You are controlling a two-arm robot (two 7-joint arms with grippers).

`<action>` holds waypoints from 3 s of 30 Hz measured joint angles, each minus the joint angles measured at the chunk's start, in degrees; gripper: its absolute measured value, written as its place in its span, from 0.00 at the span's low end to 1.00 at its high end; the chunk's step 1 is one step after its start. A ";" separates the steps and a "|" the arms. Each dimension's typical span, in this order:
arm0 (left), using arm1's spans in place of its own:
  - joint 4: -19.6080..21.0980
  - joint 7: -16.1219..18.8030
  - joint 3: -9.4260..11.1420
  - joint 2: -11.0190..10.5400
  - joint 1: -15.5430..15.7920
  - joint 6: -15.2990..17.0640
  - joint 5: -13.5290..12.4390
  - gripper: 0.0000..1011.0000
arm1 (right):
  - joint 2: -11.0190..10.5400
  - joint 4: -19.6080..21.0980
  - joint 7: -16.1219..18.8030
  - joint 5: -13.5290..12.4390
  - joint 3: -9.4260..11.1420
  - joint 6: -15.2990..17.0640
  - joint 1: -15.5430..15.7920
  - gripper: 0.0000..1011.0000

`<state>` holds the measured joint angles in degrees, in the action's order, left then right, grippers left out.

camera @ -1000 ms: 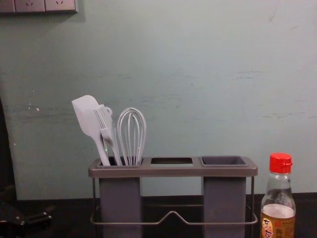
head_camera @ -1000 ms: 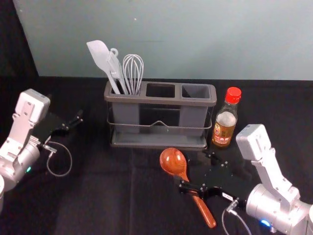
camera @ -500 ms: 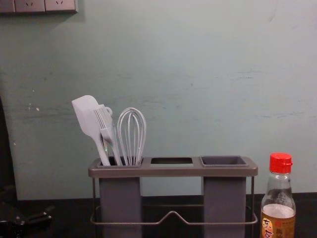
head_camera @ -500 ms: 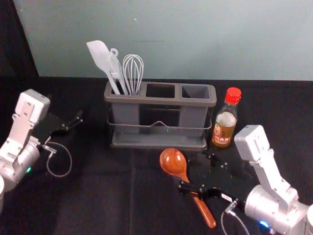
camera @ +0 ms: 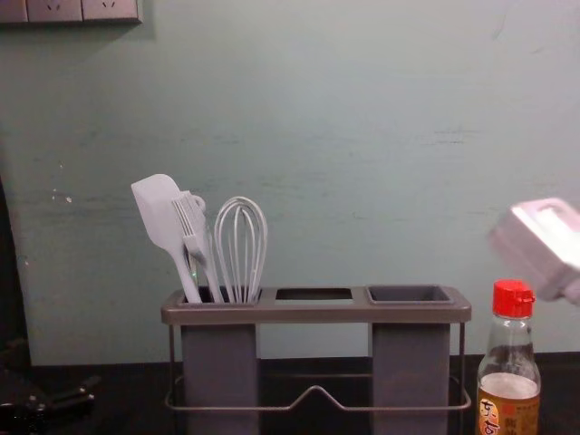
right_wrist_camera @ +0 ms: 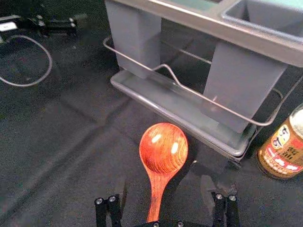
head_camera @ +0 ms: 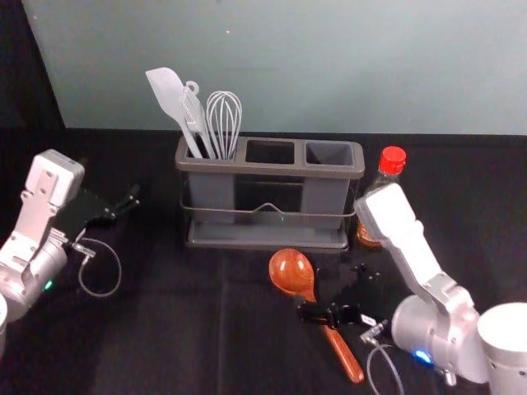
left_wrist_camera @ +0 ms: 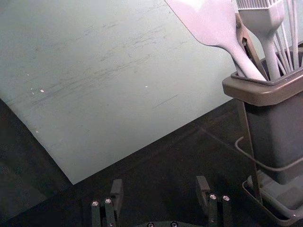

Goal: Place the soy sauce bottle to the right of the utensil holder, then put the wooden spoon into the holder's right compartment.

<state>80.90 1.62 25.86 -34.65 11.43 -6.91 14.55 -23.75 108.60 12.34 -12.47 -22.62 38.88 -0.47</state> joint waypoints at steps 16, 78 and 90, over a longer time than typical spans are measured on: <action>0.00 0.00 0.00 0.00 0.00 0.00 0.00 0.99 | 5.48 -6.46 0.63 3.60 -3.98 9.48 -8.69 0.99; 0.00 0.00 0.00 0.00 0.00 0.00 0.00 0.99 | 13.17 -17.48 4.92 11.43 -3.07 8.84 -13.37 0.83; 0.00 0.00 0.00 0.00 0.00 0.00 0.00 0.99 | 10.76 -9.43 8.28 12.04 -1.79 10.95 -11.72 0.83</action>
<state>80.90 1.62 25.86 -34.64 11.43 -6.91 14.55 -12.99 99.17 20.62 -0.43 -24.41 49.83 -12.19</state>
